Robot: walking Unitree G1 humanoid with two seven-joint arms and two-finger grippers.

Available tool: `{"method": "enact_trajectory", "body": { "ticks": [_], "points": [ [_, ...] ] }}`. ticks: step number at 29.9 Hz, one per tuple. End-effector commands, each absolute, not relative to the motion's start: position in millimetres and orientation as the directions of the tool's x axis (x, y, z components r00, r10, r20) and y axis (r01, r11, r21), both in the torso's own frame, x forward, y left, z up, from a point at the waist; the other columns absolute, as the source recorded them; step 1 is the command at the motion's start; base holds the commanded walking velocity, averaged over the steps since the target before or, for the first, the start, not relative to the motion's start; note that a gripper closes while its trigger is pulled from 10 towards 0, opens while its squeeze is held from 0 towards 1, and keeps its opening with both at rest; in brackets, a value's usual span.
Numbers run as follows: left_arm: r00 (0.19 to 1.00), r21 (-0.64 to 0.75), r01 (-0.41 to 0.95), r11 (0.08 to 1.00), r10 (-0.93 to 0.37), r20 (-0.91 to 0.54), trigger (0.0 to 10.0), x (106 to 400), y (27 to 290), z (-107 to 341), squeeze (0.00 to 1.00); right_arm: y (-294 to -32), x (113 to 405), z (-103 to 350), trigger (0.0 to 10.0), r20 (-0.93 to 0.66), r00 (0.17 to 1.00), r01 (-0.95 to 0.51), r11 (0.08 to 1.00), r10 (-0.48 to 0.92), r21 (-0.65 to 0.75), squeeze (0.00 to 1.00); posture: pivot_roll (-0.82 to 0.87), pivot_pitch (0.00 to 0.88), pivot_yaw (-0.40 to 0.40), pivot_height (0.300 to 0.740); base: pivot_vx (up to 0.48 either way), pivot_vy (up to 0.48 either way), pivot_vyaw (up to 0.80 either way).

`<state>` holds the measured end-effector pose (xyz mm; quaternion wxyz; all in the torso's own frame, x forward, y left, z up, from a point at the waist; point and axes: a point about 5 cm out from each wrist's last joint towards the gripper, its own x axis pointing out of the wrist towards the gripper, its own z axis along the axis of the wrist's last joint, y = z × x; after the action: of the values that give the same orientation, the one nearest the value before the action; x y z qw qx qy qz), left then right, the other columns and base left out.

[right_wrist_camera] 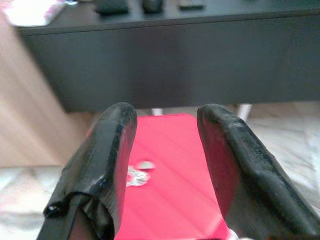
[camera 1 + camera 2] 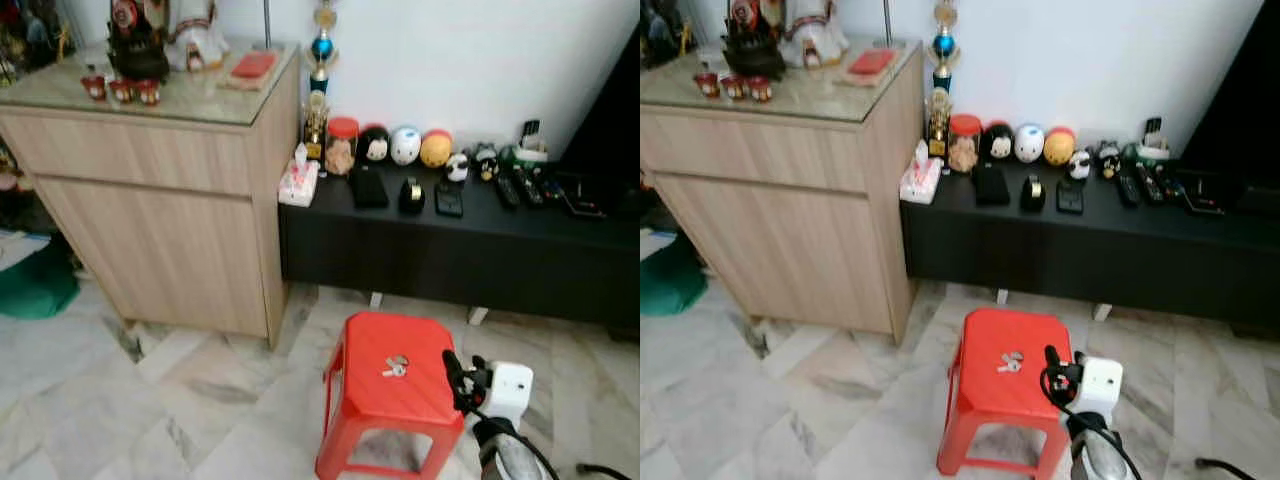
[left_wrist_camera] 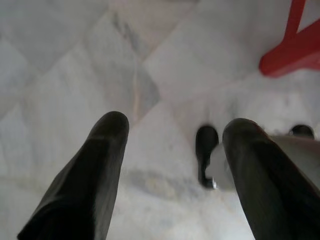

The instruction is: Hang keys on a hook

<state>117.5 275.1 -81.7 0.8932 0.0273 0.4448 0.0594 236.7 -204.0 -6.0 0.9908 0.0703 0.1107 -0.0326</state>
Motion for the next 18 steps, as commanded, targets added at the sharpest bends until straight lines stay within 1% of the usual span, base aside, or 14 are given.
{"method": "enact_trajectory", "body": {
  "ticks": [1,3,4,7,8,9,10,11,12,14,18],
  "points": [
    [0.607,0.097,-0.118,0.988,0.149,-0.781,10.0,110.9,273.7,-83.2,0.0,-210.1,232.4,-6.6,10.0,-0.223,0.97,0.124,0.983,-0.092,0.135,0.0,-0.02,0.0,-0.041,0.74,0.0,0.0,0.0],
    [0.63,0.091,-0.155,0.984,0.169,-0.758,10.0,112.0,274.4,-81.6,0.0,-210.3,232.3,-6.3,10.0,-0.22,0.97,0.133,0.981,-0.101,0.138,0.0,-0.02,0.0,-0.042,0.74,0.0,0.0,0.0],
    [0.674,0.091,-0.198,0.976,0.203,-0.711,10.0,114.9,275.6,-78.0,0.0,-210.7,232.5,-5.6,10.0,-0.211,0.971,0.146,0.979,-0.113,0.145,0.0,-0.01,0.0,-0.044,0.74,0.0,0.0,0.0],
    [0.717,0.088,-0.221,0.971,0.223,-0.661,10.0,118.1,276.2,-73.8,0.0,-211.1,233.0,-4.4,10.0,-0.2,0.973,0.143,0.979,-0.113,0.144,0.0,-0.01,0.0,-0.047,0.74,0.0,0.0,0.0],
    [0.766,0.103,-0.204,0.974,0.224,-0.603,10.0,132.9,272.3,-67.5,0.0,-211.4,233.3,-3.7,10.0,-0.193,0.975,0.138,0.98,-0.11,0.14,0.0,-0.01,0.0,-0.047,0.74,0.0,0.0,0.0],
    [0.864,0.097,-0.179,0.979,0.204,-0.46,10.0,165.9,263.0,-49.1,0.0,-211.7,233.3,-3.2,10.0,-0.187,0.976,0.136,0.981,-0.109,0.139,0.0,-0.01,0.0,-0.048,0.74,0.0,0.0,0.0],
    [0.942,0.129,-0.152,0.98,0.183,-0.281,10.0,210.0,255.2,-12.5,0.0,-212.3,233.0,-2.3,10.0,-0.176,0.978,0.137,0.981,-0.112,0.137,0.0,-0.01,0.0,-0.049,0.74,0.0,0.0,0.0],
    [0.942,0.129,-0.152,0.98,0.183,-0.281,10.0,210.0,255.2,-12.5,0.0,-212.3,233.0,-2.3,10.0,-0.176,0.978,0.137,0.981,-0.112,0.137,0.0,-0.01,0.0,-0.049,0.74,0.0,0.0,0.0],
    [0.952,0.14,-0.149,0.979,0.18,-0.248,10.0,218.4,254.7,-2.5,0.0,-212.5,232.8,-2.0,10.0,-0.172,0.979,0.137,0.981,-0.113,0.137,0.0,-0.01,0.0,-0.049,0.74,0.0,0.0,0.0],
    [0.976,0.139,-0.149,0.979,0.168,-0.14,10.0,228.2,248.7,22.7,0.0,-213.5,231.7,-1.1,10.0,-0.159,0.98,0.141,0.981,-0.119,0.135,0.0,-0.01,0.0,-0.053,0.74,0.0,0.0,0.0],
    [0.99,0.091,-0.143,0.986,0.143,0.009,10.0,229.1,238.4,47.6,0.0,-214.5,230.3,-0.6,10.0,-0.15,0.981,0.141,0.981,-0.121,0.13,0.0,-0.01,0.0,-0.058,0.74,0.0,0.0,0.0]
  ]
}}
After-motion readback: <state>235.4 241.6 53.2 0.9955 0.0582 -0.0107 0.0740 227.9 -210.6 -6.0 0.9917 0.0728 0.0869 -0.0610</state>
